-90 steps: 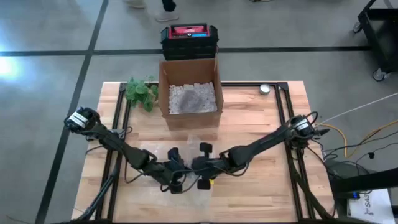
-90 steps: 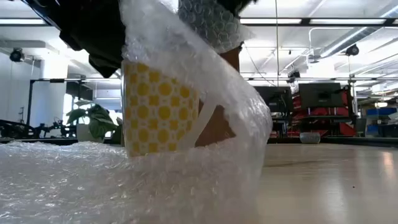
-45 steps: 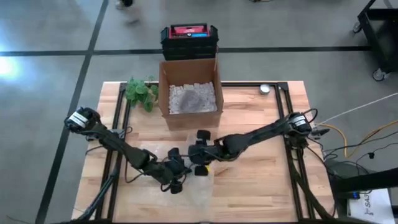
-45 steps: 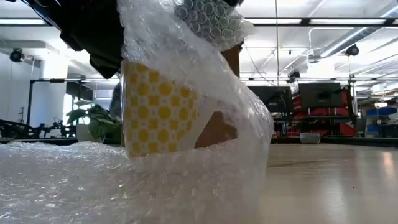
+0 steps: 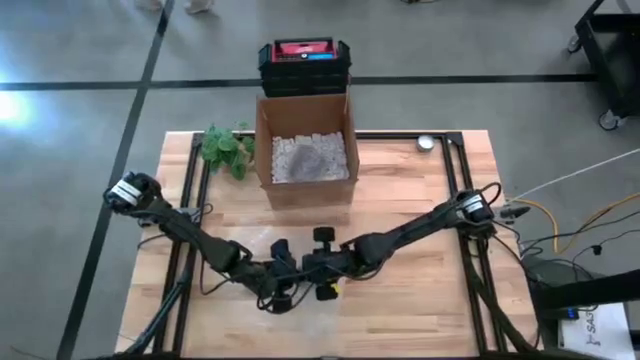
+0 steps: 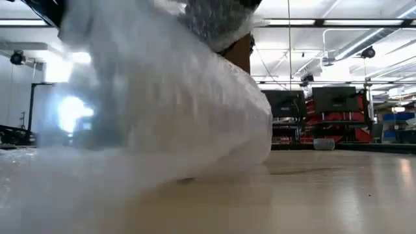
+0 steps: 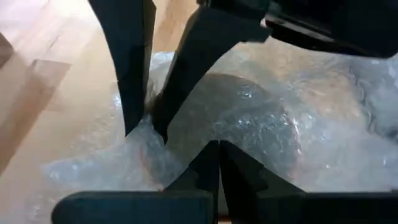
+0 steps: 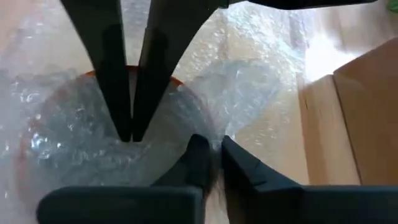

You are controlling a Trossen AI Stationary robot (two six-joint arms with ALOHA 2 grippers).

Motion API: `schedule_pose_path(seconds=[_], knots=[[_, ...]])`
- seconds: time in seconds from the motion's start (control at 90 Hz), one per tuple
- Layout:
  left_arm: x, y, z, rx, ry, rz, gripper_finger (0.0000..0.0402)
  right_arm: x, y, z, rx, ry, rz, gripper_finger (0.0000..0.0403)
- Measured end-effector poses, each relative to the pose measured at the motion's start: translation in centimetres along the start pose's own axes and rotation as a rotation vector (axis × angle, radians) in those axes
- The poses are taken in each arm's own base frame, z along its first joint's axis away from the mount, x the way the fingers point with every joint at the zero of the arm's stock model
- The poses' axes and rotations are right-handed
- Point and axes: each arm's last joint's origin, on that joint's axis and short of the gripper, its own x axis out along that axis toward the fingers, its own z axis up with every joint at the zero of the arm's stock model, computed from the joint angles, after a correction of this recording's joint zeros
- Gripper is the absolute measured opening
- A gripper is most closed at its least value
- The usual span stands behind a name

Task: Wrap mug
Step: Wrap the yellow mug using the bubble wrap

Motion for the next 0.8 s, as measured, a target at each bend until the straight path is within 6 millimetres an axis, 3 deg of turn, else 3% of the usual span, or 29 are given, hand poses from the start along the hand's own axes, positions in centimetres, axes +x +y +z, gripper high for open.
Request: schedule_pose_path(seconds=[0.144,0.344,0.478,0.633,0.8], knots=[[-0.9,0.1,0.3,0.001,-0.004,-0.007,0.0000,0.1,-0.3,0.0,0.004,0.000,-0.017,0.0020],[-3.9,0.6,1.5,-0.028,-0.015,-0.020,0.0000,0.0,-0.2,0.0,0.000,0.001,-0.015,0.0009],[-5.1,1.5,1.6,-0.043,-0.010,0.068,0.0000,0.0,-0.1,0.0,0.000,0.000,-0.015,0.0014],[-4.1,2.1,0.7,-0.036,-0.003,0.150,0.0000,0.0,-0.1,0.0,0.001,-0.002,-0.015,0.0019],[-2.6,1.3,0.8,-0.027,-0.066,0.114,0.0000,0.1,-0.1,0.0,0.001,-0.003,-0.014,0.0019]])
